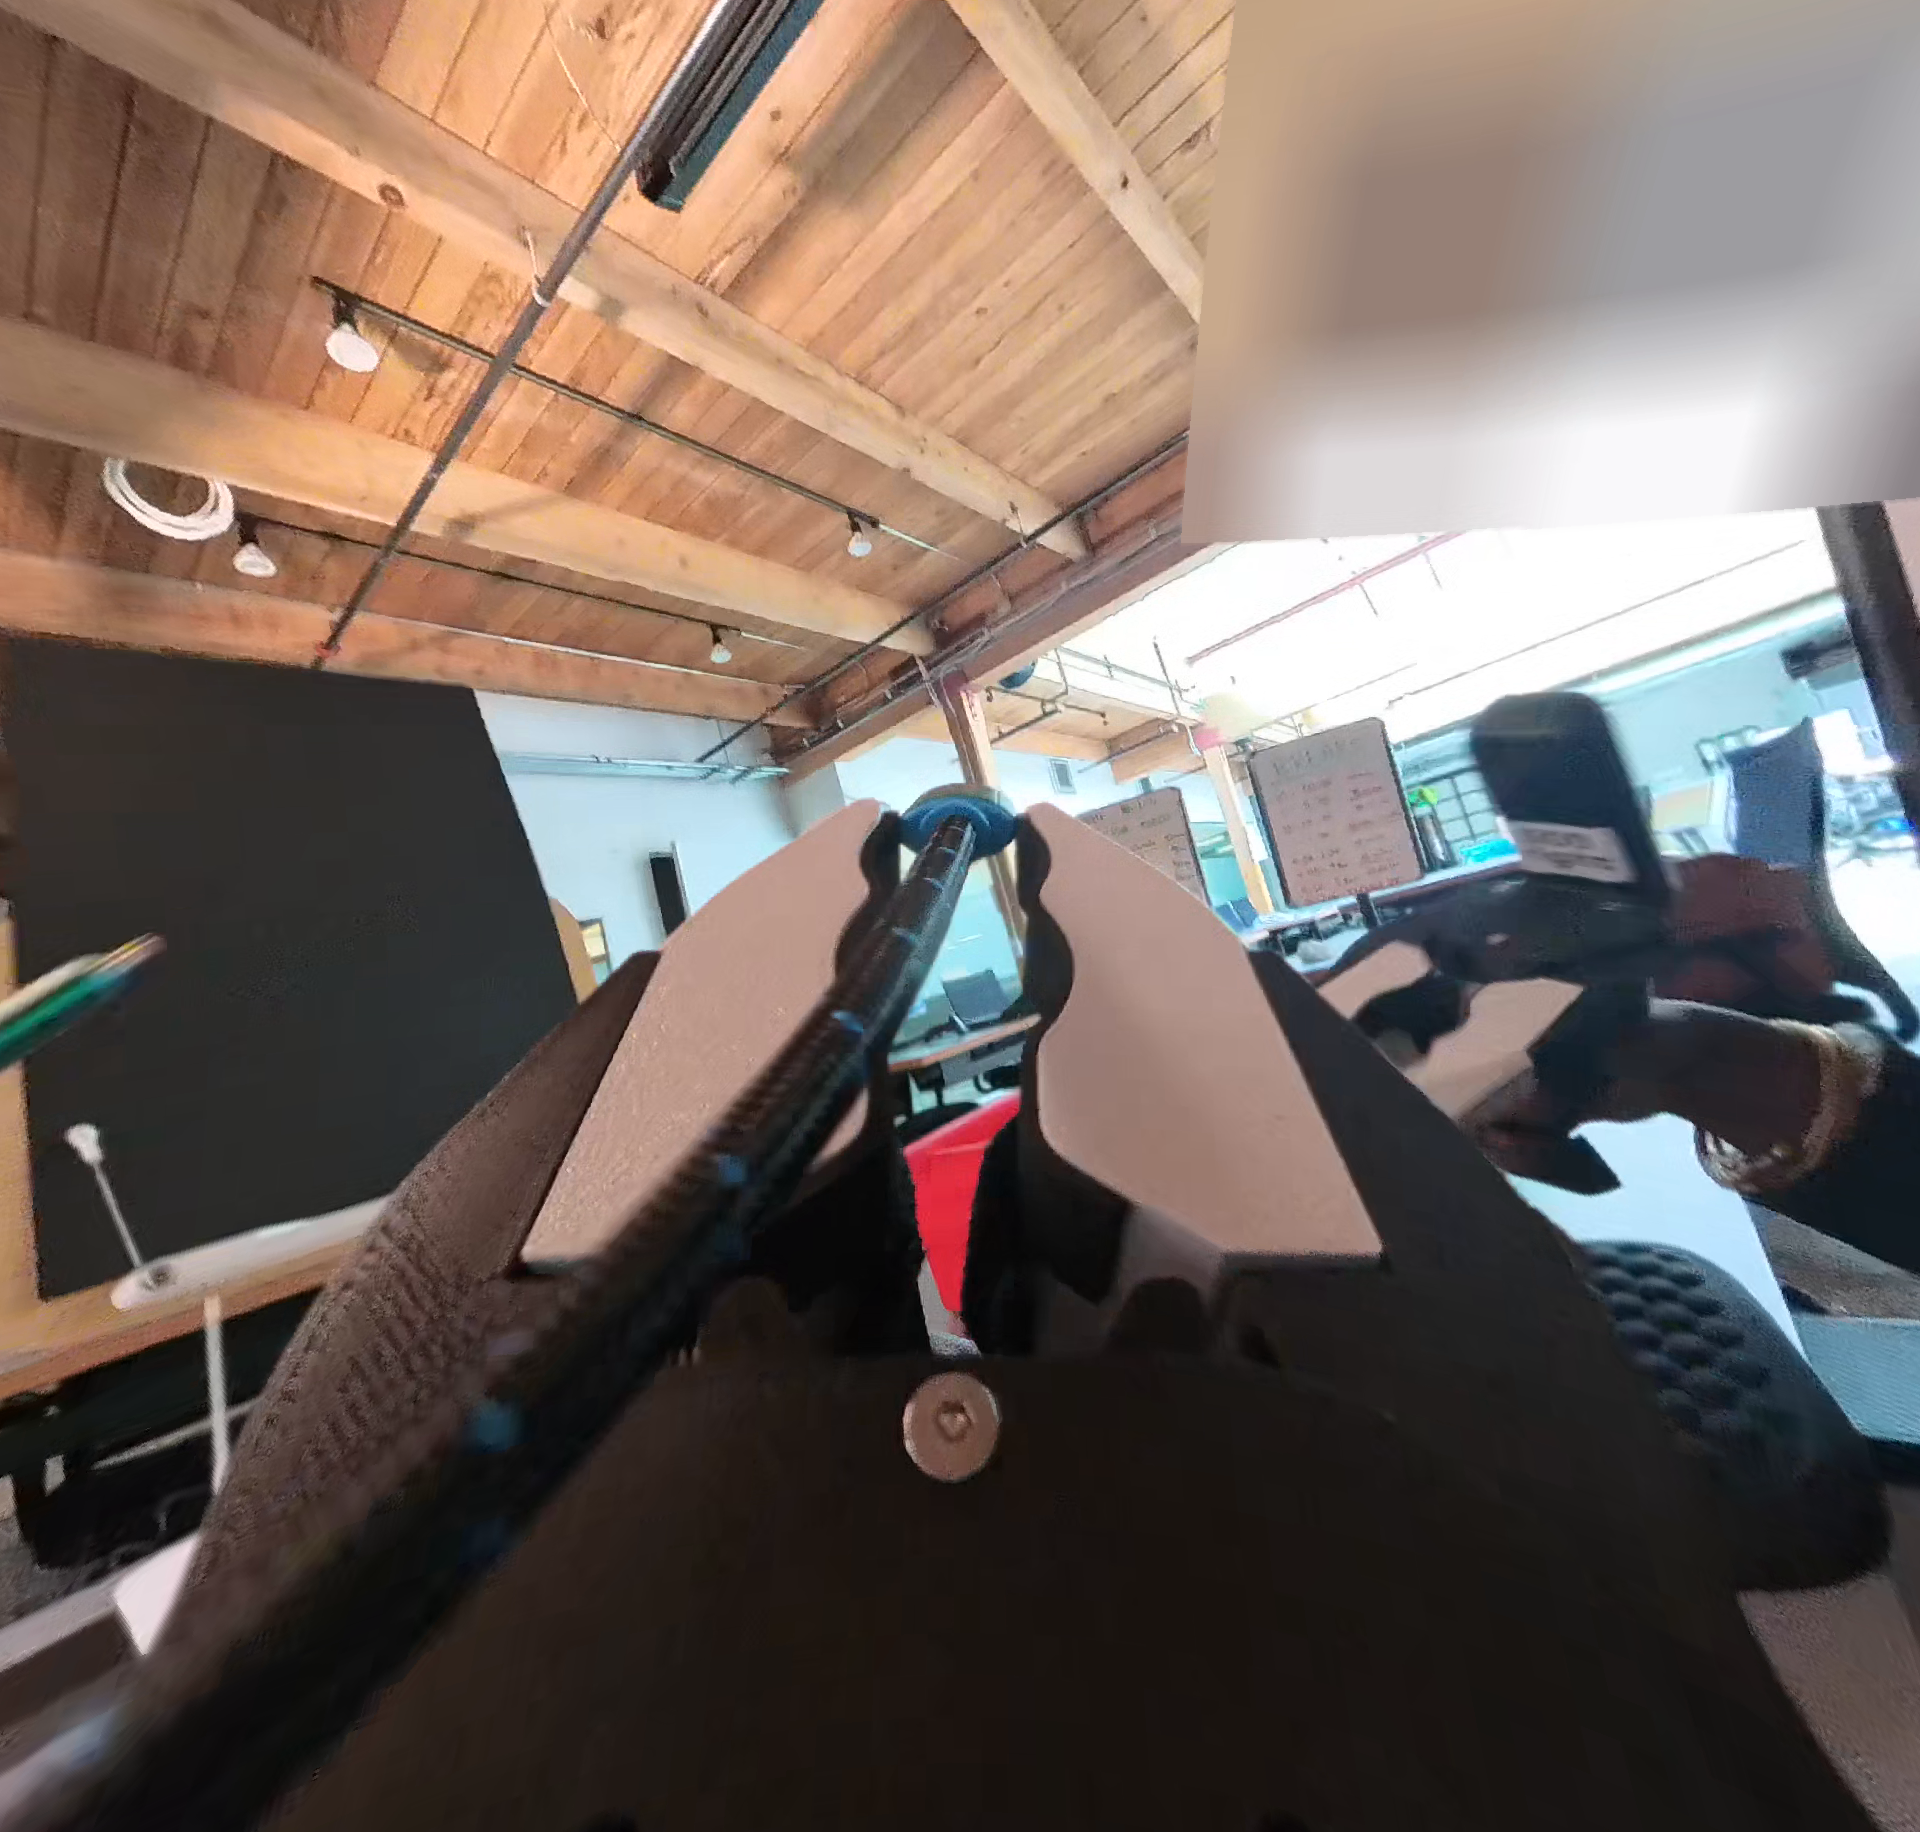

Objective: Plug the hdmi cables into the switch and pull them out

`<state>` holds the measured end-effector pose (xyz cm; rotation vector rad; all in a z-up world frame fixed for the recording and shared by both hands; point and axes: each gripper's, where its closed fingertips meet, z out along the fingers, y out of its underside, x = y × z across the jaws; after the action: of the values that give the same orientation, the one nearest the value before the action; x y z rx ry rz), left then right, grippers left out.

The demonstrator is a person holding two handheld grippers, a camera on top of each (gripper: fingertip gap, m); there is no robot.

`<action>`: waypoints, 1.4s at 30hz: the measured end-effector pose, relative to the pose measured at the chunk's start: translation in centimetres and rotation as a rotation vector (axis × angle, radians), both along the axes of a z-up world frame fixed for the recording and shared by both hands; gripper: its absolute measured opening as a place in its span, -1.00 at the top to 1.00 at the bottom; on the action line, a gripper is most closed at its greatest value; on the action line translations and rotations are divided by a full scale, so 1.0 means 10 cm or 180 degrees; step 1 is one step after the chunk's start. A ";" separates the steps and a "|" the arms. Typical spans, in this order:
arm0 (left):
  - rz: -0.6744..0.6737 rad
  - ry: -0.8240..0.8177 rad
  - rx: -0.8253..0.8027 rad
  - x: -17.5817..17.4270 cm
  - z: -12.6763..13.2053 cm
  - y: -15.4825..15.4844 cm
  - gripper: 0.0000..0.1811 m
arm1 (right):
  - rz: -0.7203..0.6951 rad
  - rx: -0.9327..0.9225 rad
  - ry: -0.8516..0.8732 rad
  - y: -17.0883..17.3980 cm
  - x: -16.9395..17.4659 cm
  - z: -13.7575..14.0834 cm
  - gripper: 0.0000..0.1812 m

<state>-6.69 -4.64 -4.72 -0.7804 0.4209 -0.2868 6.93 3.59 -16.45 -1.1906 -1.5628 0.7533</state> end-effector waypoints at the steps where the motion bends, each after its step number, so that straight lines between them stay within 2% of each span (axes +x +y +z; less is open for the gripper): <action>1: -0.0047 0.0073 -0.0116 0.05 -0.06 0.04 0.78 | -0.0039 -0.0158 -0.0338 0.04 -0.02 -0.21 0.43; 3: -0.0147 0.0302 -0.0348 0.16 -0.18 0.11 0.77 | -0.0128 -0.0130 -0.0796 0.12 -0.05 -0.56 0.33; 5: -0.0244 0.0469 -0.0489 0.24 -0.29 0.12 0.77 | -0.0258 -0.0030 -0.1094 0.20 -0.08 -0.78 0.32; 9: -0.0443 0.0568 -0.0607 0.34 -0.40 0.09 0.76 | -0.0347 0.0099 -0.1165 0.23 -0.15 -0.85 0.40; 12: -0.0574 0.0650 -0.0717 0.40 -0.47 0.09 0.78 | -0.0369 0.0196 -0.1266 0.22 -0.20 -0.93 0.57; 13: -0.0607 0.0703 -0.0763 0.43 -0.50 0.10 0.78 | -0.0408 0.0249 -0.1274 0.23 -0.21 -0.93 0.58; 18: -0.0767 0.1028 -0.0857 0.58 -0.64 0.06 0.78 | -0.0276 0.0214 -0.1183 0.19 -0.21 -0.89 0.60; 23: -0.1220 0.1369 -0.1187 0.77 -0.88 0.00 0.78 | 0.0093 -0.0124 -0.0699 0.08 -0.15 -0.65 0.62; 30: -0.1233 0.1649 -0.1256 0.86 -1.04 0.00 0.78 | 0.0415 -0.0325 -0.0289 0.00 -0.07 -0.45 0.62; 32: -0.1212 0.1662 -0.1206 0.86 -1.04 0.00 0.78 | 0.0425 -0.0345 -0.0330 0.00 -0.05 -0.47 0.62; 38: -0.1175 0.1673 -0.1057 0.86 -1.00 -0.03 0.78 | 0.0174 -0.0079 -0.0891 0.09 -0.07 -0.77 0.62; 39: -0.1164 0.1656 -0.1007 0.86 -0.98 -0.04 0.78 | 0.0163 -0.0107 -0.0829 0.09 -0.08 -0.74 0.60; 40: -0.1143 0.1628 -0.0940 0.85 -0.95 -0.05 0.78 | 0.0220 -0.0230 -0.0584 0.04 -0.12 -0.62 0.48; 42: -0.1070 0.1568 -0.0760 0.83 -0.87 -0.07 0.78 | 0.0566 -0.0887 0.0231 -0.17 -0.17 -0.15 0.49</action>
<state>1.61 -5.33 -13.45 -1.0163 1.0006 -0.4654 5.22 1.87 -17.96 -1.2174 -1.5523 1.1488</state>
